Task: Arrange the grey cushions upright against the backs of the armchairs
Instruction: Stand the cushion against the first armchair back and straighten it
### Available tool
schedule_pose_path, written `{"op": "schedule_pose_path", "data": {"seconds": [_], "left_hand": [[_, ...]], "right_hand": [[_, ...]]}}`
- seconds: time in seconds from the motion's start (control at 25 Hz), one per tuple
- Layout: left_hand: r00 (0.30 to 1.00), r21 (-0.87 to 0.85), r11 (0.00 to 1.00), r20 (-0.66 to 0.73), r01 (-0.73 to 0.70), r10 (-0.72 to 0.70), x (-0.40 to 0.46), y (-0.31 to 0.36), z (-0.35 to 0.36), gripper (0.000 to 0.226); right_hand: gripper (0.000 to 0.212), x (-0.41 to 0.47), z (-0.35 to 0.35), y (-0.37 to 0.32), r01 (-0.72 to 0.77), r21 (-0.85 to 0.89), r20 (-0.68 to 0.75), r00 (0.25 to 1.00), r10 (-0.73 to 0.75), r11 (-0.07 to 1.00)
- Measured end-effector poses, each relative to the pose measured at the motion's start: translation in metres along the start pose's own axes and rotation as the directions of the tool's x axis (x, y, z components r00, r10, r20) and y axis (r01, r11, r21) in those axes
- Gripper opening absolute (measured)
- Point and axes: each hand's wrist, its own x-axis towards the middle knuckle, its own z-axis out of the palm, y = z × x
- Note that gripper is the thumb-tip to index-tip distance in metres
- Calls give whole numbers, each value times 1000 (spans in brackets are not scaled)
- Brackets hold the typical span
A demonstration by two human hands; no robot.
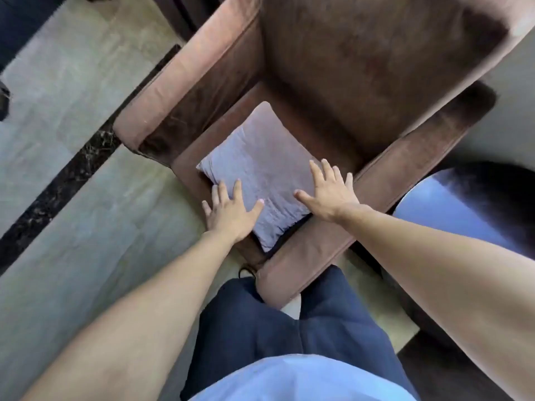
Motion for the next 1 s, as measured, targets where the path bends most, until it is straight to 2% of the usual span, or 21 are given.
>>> {"op": "schedule_pose_path", "data": {"seconds": [0.12, 0.24, 0.44, 0.56, 0.64, 0.68, 0.76, 0.84, 0.88, 0.92, 0.96, 1.0], "left_hand": [[996, 29, 998, 67, 51, -53, 36, -14, 17, 88], [993, -12, 999, 113, 45, -43, 76, -39, 35, 84], [983, -113, 993, 181, 12, 9, 161, -82, 68, 79], [977, -36, 995, 188, -92, 97, 207, -117, 97, 78], [976, 4, 986, 144, -168, 166, 224, -136, 110, 75], [979, -25, 985, 113, -170, 171, 228, -141, 115, 72], [993, -218, 973, 77, -68, 86, 239, -143, 119, 64], [990, -464, 877, 116, 121, -75, 254, -137, 126, 64], [971, -587, 775, 181, 235, -158, 264, -133, 128, 72], [935, -713, 604, 267, 355, -234, 273, -126, 130, 84], [885, -800, 390, 360, 455, -294, 281, -119, 132, 98], [836, -833, 199, 440, 516, -326, 286, -111, 133, 109]], "right_hand": [[87, 30, 18, 2, -54, -47, 92, 994, 58, 997], [85, 56, 45, -6, -129, -40, 140, 981, 133, 991], [78, 123, 75, -21, -260, 75, 35, 965, 258, 963], [75, 162, 97, -22, -342, 89, 3, 939, 343, 936], [74, 185, 112, -28, -376, 102, 18, 927, 376, 921], [75, 195, 119, -32, -376, 121, 14, 926, 377, 919], [76, 218, 132, -39, -365, 159, -37, 926, 375, 917], [75, 236, 139, -37, -349, 186, -119, 920, 373, 919], [74, 246, 138, -32, -333, 197, -139, 921, 363, 922], [72, 257, 136, -26, -323, 218, -147, 922, 358, 921], [70, 265, 133, -19, -322, 242, -154, 919, 364, 915], [68, 275, 131, -13, -332, 272, -153, 911, 382, 903]]}}
